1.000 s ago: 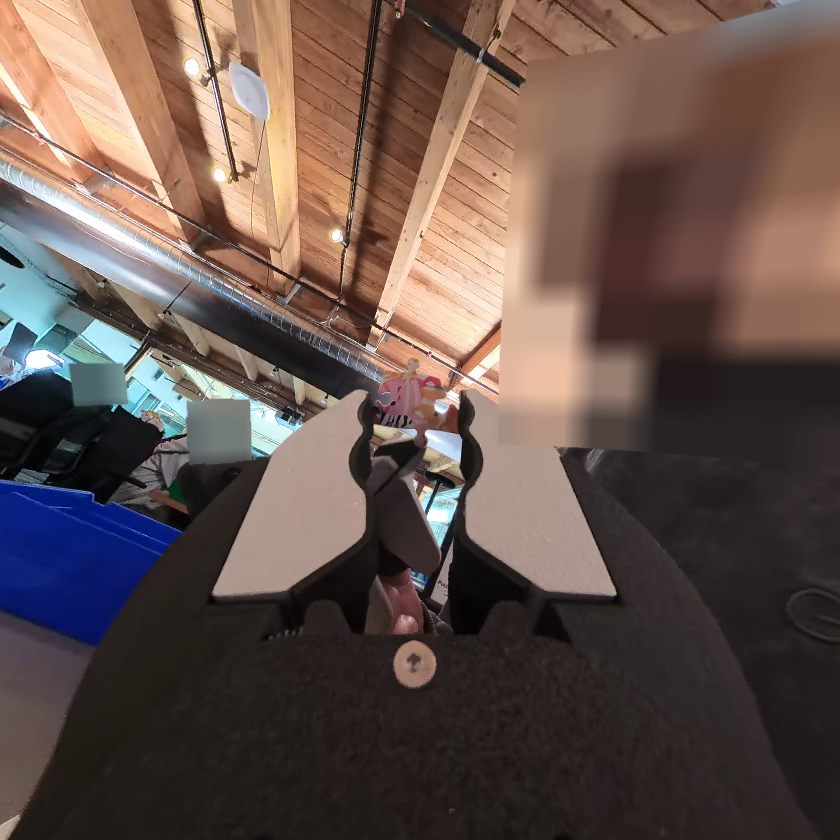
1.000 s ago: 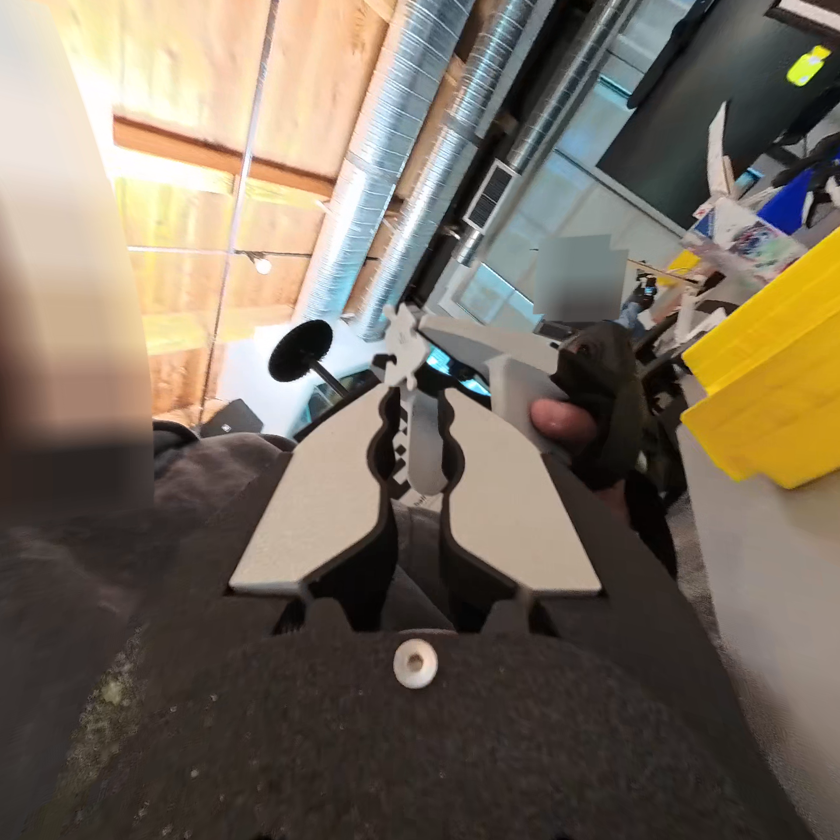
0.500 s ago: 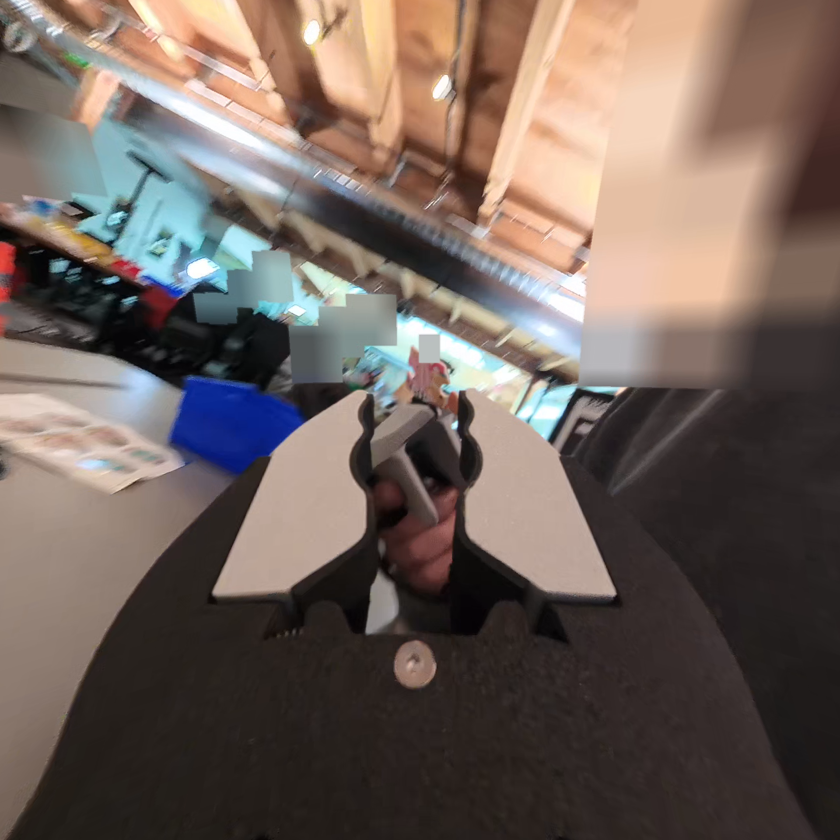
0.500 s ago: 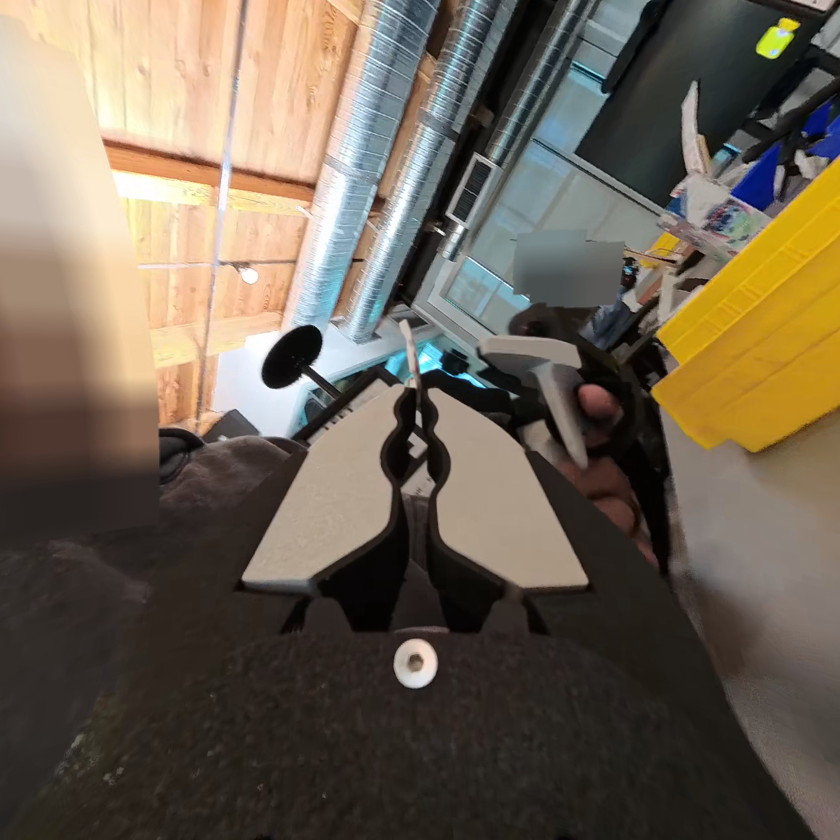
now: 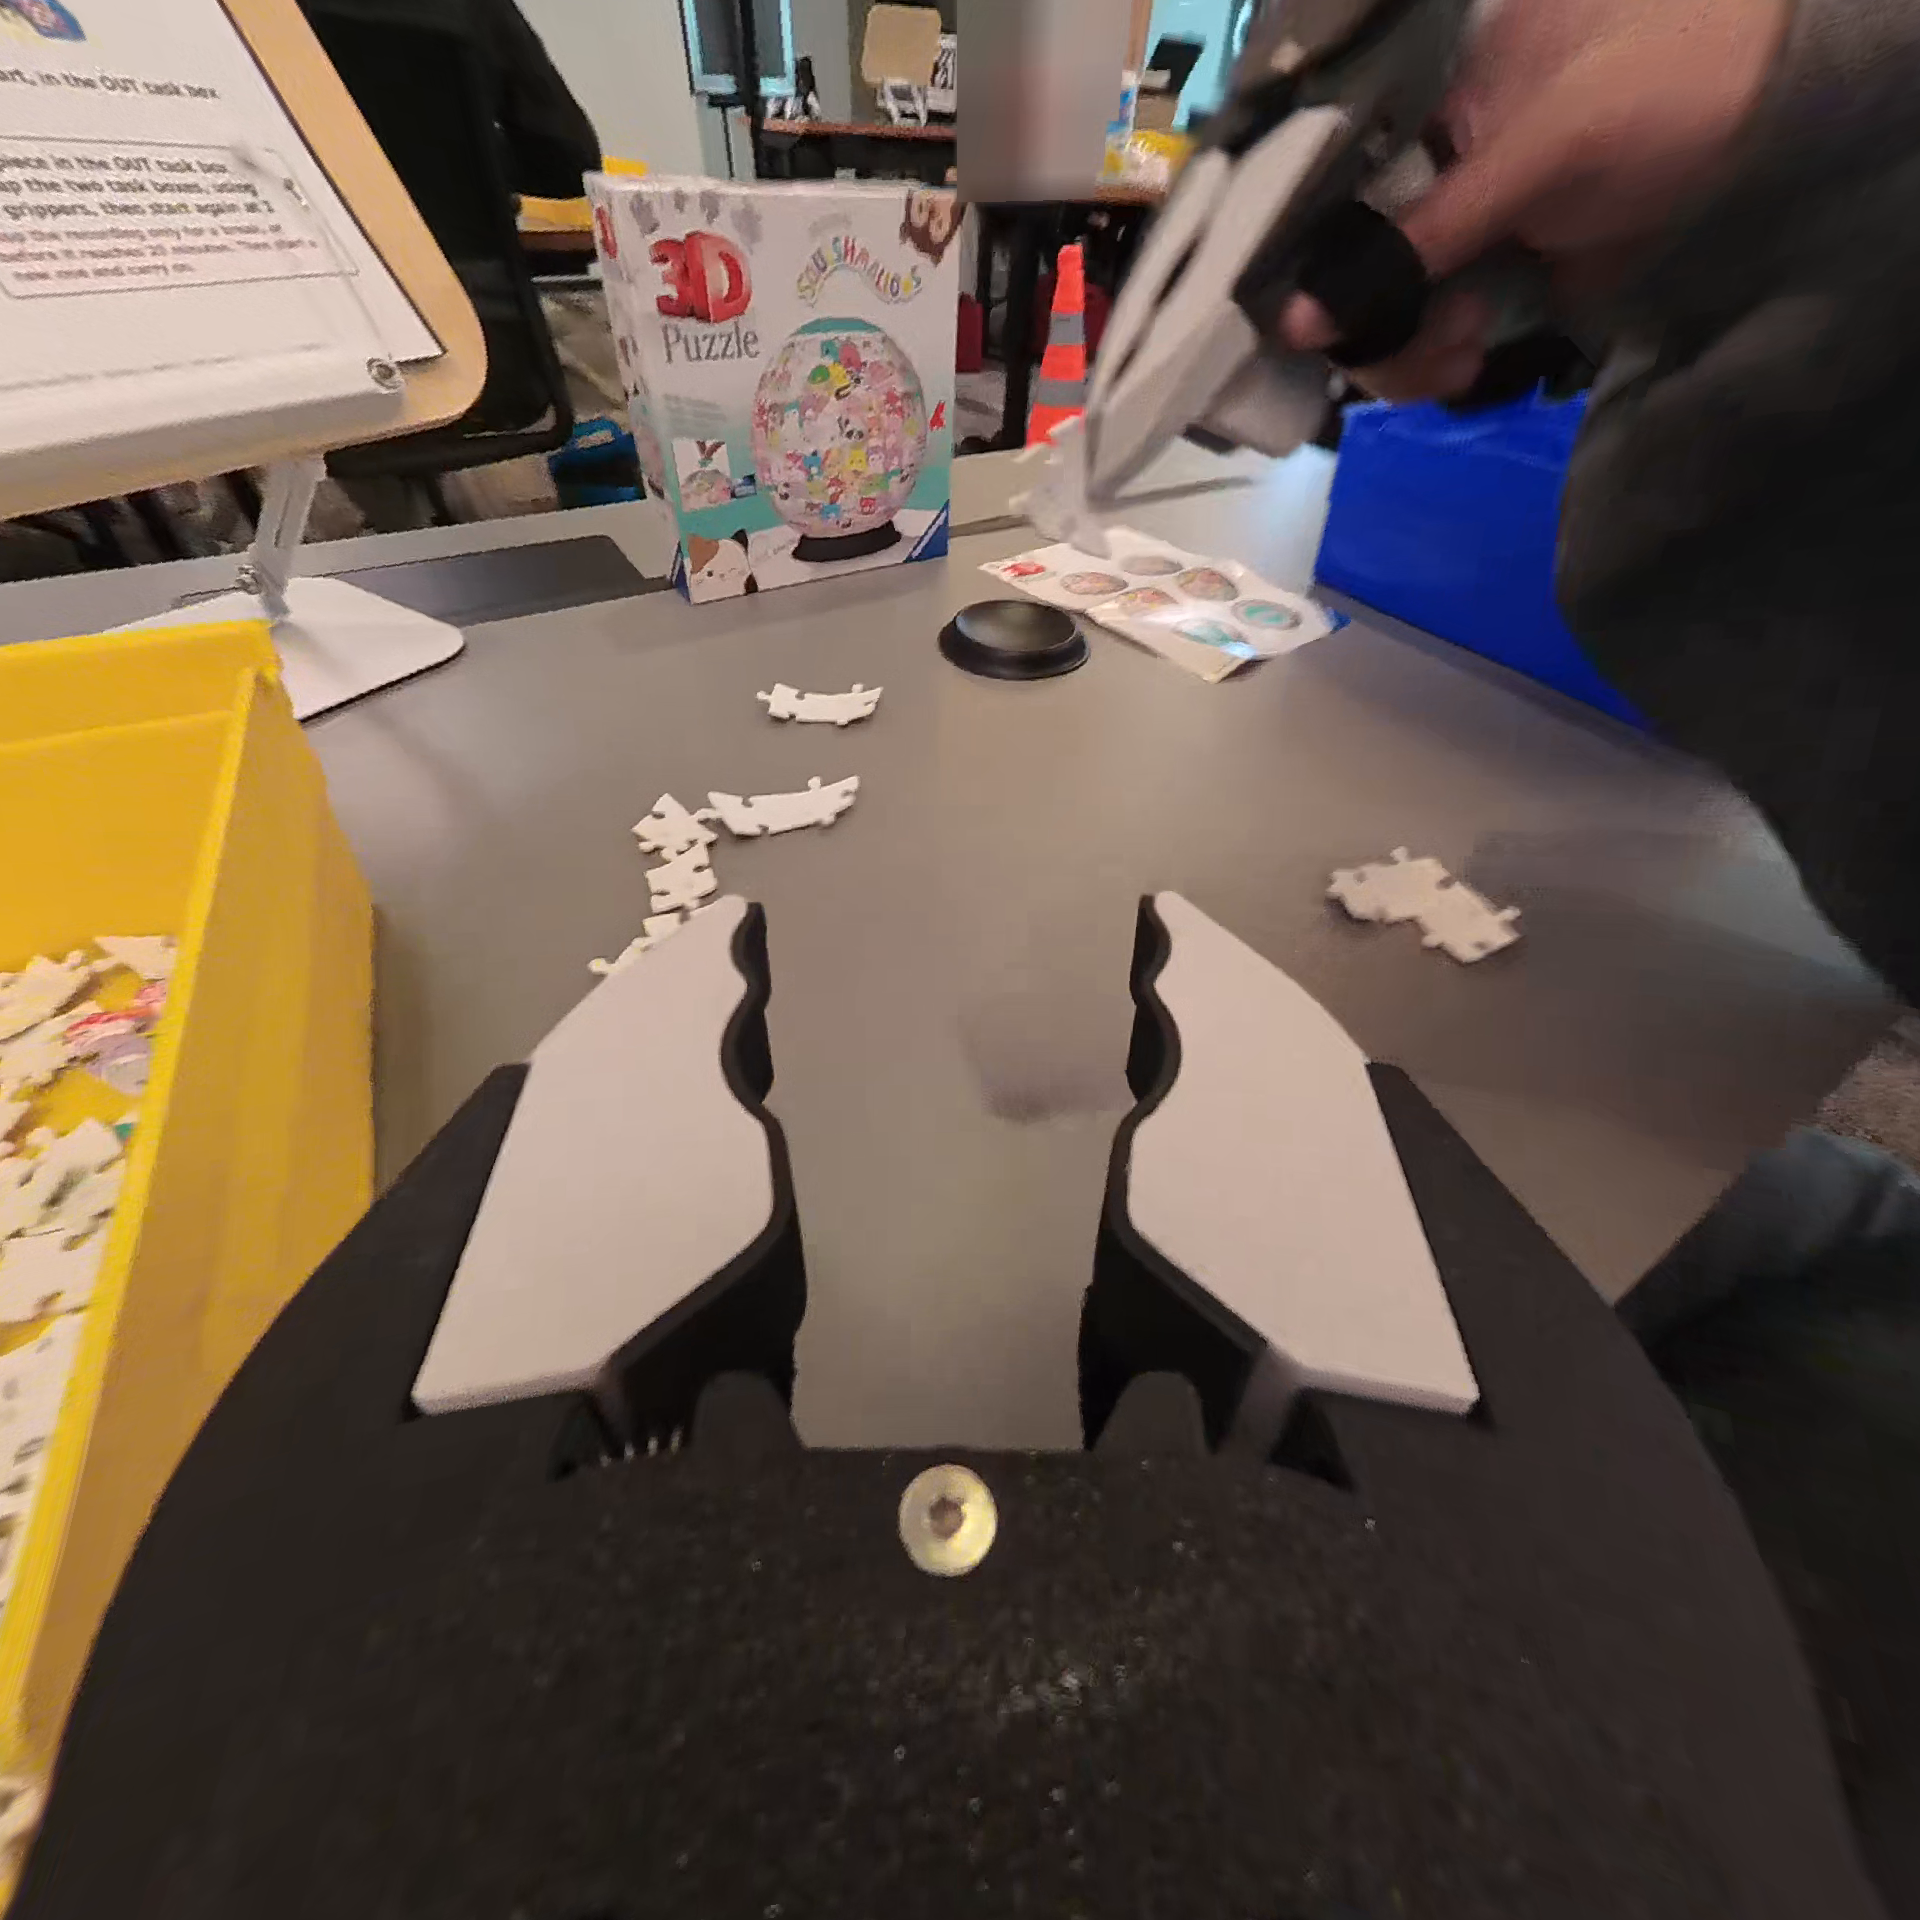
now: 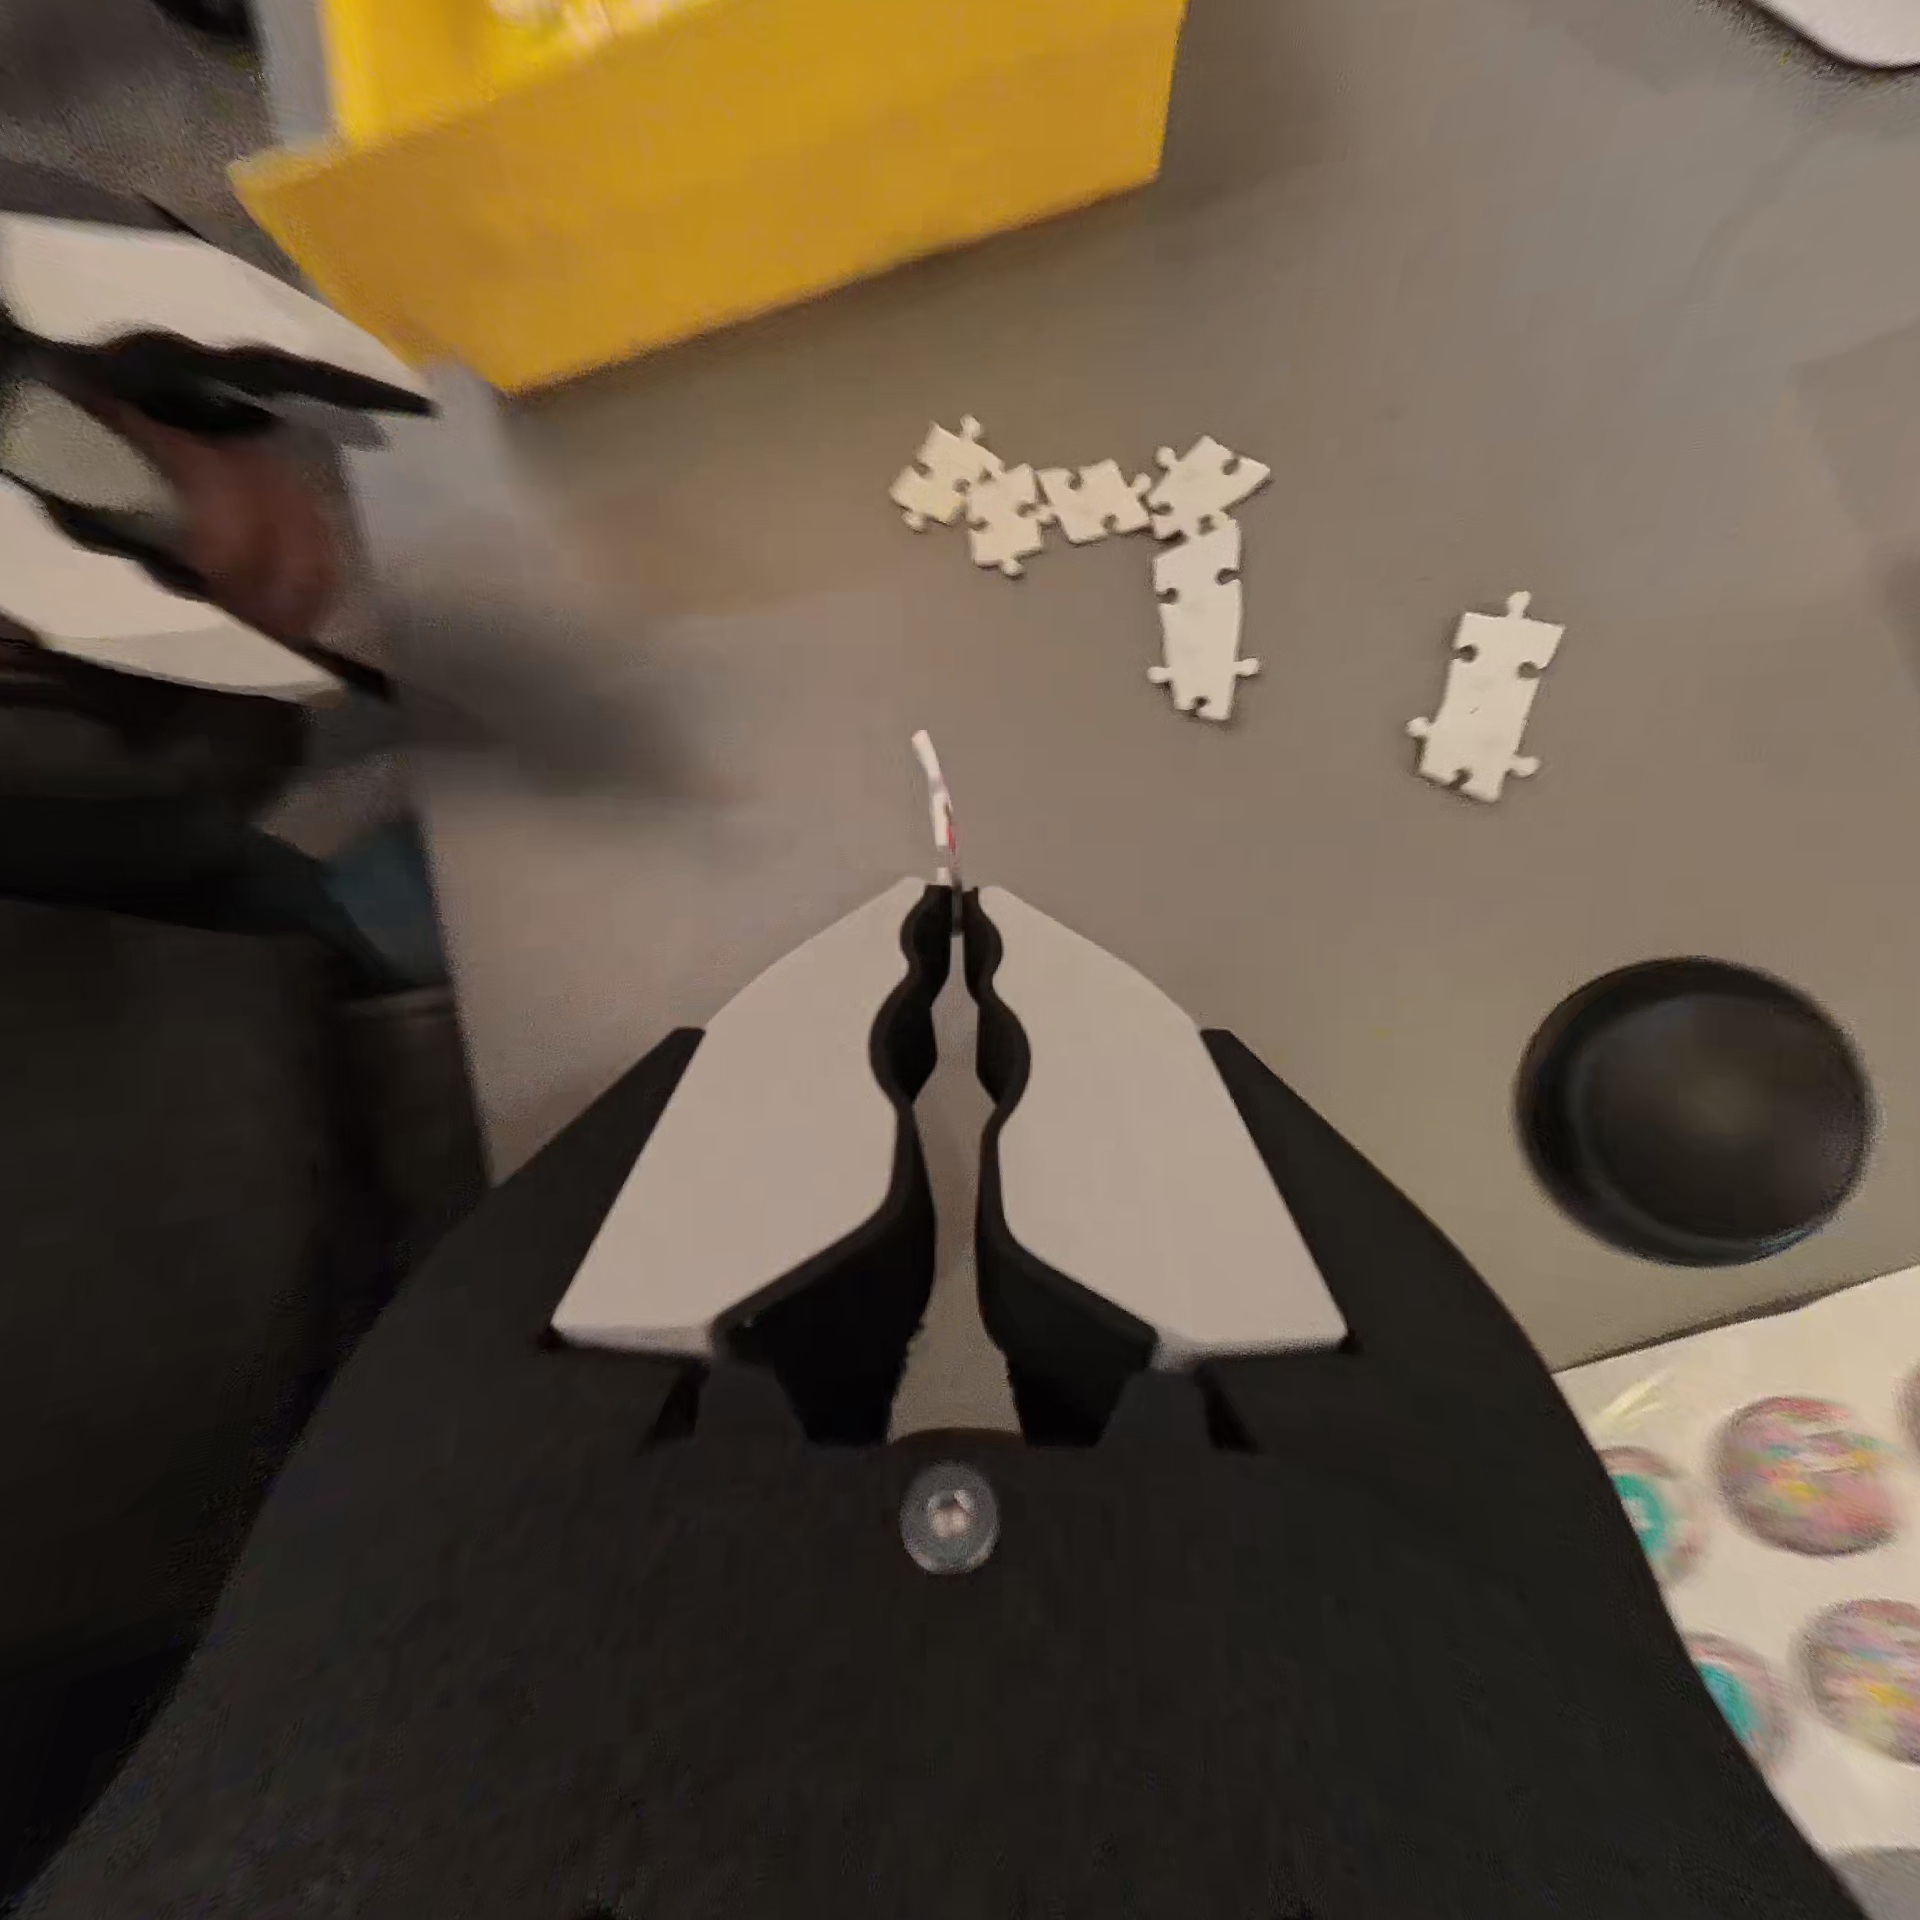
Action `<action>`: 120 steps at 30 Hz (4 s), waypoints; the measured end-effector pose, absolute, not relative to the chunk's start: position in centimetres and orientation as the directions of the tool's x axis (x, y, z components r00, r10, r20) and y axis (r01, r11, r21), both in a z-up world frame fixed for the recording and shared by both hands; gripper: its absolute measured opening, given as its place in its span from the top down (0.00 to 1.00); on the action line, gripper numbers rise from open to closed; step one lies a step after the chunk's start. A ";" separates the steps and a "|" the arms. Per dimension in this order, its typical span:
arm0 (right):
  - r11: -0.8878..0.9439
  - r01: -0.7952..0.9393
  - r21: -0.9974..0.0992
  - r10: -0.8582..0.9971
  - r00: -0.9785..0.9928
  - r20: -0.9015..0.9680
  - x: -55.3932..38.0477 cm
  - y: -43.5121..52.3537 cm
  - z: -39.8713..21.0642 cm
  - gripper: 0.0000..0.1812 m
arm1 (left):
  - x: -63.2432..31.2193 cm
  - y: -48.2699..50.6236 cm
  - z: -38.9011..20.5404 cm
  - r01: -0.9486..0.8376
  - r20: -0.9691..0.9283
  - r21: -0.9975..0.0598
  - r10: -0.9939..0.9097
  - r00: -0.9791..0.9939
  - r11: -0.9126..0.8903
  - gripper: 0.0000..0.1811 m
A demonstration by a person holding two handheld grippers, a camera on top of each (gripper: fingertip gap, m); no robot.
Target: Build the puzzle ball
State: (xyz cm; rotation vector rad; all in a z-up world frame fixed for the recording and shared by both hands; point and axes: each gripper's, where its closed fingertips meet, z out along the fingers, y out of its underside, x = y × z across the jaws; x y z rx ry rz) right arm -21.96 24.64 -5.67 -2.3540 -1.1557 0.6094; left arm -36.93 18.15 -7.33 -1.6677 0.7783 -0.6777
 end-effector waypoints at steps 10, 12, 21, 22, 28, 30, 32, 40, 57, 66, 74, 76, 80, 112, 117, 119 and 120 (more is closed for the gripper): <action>-0.393 0.835 -0.385 0.919 0.345 -0.189 -32.0 35.0 -14.9 0.99 | -37.8 18.5 -8.3 -0.212 -0.017 -0.965 -0.769 0.639 -0.155 0.67; -0.367 0.857 -0.361 0.929 0.314 -0.198 -33.4 36.1 -16.1 0.99 | -38.1 18.7 -8.8 -0.233 -0.024 -0.958 -0.766 0.642 -0.165 0.67; -0.289 0.929 -0.231 0.941 0.231 -0.245 -34.3 37.1 -18.3 0.99 | -38.8 18.4 -9.8 -0.266 -0.031 -0.947 -0.770 0.637 -0.182 0.67; -0.285 0.930 -0.234 0.942 0.226 -0.250 -34.3 37.2 -18.2 0.99 | -38.9 18.3 -9.8 -0.264 -0.025 -0.946 -0.770 0.638 -0.187 0.67; -0.293 0.936 -0.195 0.934 0.237 -0.268 -33.3 37.7 -18.8 0.96 | -39.3 18.3 -9.8 -0.250 -0.007 -0.947 -0.766 0.643 -0.201 0.67; -0.292 0.936 -0.194 0.932 0.234 -0.276 -33.2 37.6 -18.8 0.93 | -39.2 18.1 -9.7 -0.239 0.014 -0.947 -0.774 0.633 -0.213 0.69; -0.293 0.930 -0.221 0.934 0.229 -0.274 -33.1 37.6 -17.8 0.92 | -39.2 18.0 -9.2 -0.211 0.035 -0.954 -0.776 0.629 -0.214 0.68; -0.258 0.769 -0.585 0.955 0.294 -0.036 -29.4 32.7 -1.3 0.92 | -39.1 17.2 -7.8 -0.164 0.037 -0.973 -0.809 0.587 -0.163 0.63; -0.330 0.187 -0.925 0.443 0.896 0.023 -11.8 9.6 -8.3 0.73 | -39.2 17.1 -8.7 -0.169 0.118 -0.954 -0.829 0.547 -0.247 0.72; -0.253 0.105 -0.962 0.445 0.895 -0.020 -10.4 13.0 -8.8 0.76 | -39.2 17.0 -6.9 -0.082 0.148 -0.970 -0.826 0.543 -0.228 0.69; -0.224 0.133 -0.966 0.489 0.872 0.007 -10.7 13.2 -10.2 0.76 | -42.5 19.2 -1.1 -0.005 0.143 -0.984 -0.801 0.581 -0.179 0.61; -0.216 0.136 -0.967 0.488 0.873 0.014 -10.5 13.1 -10.5 0.77 | -44.8 21.6 -0.8 -0.057 0.132 -0.976 -0.775 0.618 -0.212 0.61; -0.237 0.110 -0.965 0.514 0.858 -0.028 -10.4 13.3 -10.5 0.77 | -48.5 27.7 -2.7 -0.286 0.029 -0.906 -0.718 0.696 -0.313 0.60; -0.363 0.166 -0.917 0.532 0.845 -0.058 -13.9 17.9 -11.9 0.77 | -44.4 41.8 -18.9 -0.569 0.088 -0.454 -0.670 0.737 -0.686 0.84; -0.367 0.175 -0.914 0.532 0.845 -0.051 -13.7 18.0 -11.8 0.77 | -46.6 41.9 -17.3 -0.516 0.126 -0.511 -0.654 0.746 -0.687 0.84; -0.364 0.178 -0.914 0.527 0.849 -0.045 -13.5 17.9 -11.6 0.77 | -47.7 42.0 -15.2 -0.428 0.200 -0.577 -0.628 0.752 -0.695 0.84; -0.363 0.177 -0.915 0.525 0.850 -0.043 -13.4 17.9 -11.5 0.77 | -48.0 41.7 -13.8 -0.368 0.266 -0.616 -0.624 0.735 -0.697 0.84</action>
